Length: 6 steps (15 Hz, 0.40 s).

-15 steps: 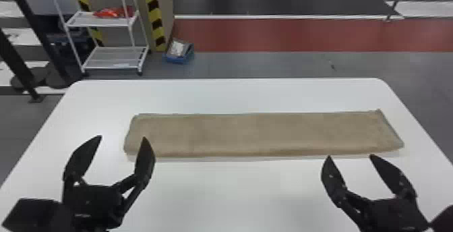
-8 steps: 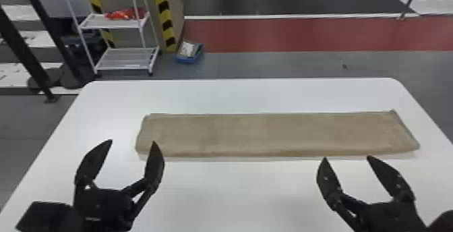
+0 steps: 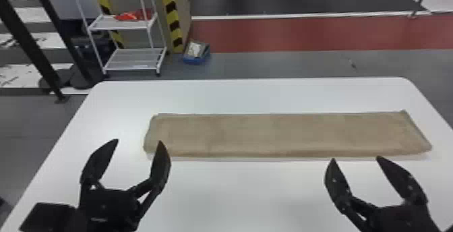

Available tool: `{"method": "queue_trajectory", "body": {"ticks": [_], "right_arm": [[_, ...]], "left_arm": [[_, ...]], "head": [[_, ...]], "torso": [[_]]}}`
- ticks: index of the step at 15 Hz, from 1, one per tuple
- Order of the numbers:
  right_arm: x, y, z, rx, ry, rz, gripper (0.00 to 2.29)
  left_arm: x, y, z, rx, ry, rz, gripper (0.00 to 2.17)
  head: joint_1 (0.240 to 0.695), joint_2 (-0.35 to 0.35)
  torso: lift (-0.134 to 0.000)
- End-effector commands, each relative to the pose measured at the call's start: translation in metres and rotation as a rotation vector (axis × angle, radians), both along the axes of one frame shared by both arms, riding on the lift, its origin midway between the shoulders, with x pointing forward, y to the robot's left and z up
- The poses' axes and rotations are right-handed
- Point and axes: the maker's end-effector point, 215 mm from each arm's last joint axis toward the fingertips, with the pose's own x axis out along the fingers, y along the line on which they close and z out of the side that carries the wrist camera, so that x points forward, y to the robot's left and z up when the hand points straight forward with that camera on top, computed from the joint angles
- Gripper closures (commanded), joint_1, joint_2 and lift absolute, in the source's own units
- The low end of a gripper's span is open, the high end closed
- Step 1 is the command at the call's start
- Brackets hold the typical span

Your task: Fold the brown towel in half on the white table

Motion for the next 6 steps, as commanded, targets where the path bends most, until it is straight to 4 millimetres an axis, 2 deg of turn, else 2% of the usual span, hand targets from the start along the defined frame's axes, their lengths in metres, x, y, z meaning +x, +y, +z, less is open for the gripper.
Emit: {"method": "queue_trajectory", "body": {"ticks": [1, 6], "right_arm": [[-0.001, -0.0005, 0.0035, 0.0, -0.005, -0.001, 0.09], [-0.0018, -0.0005, 0.0049, 0.0, -0.008, 0.0, 0.1]], "left_arm": [[-0.0007, -0.0023, 0.0018, -0.003, -0.003, -0.004, 0.15], [-0.0018, -0.0051, 0.0014, 0.029, -0.006, 0.005, 0.15]], "head": [[0.695, 0.072], [0.695, 0.067]], "torso": [[-0.123], [-0.123]]}}
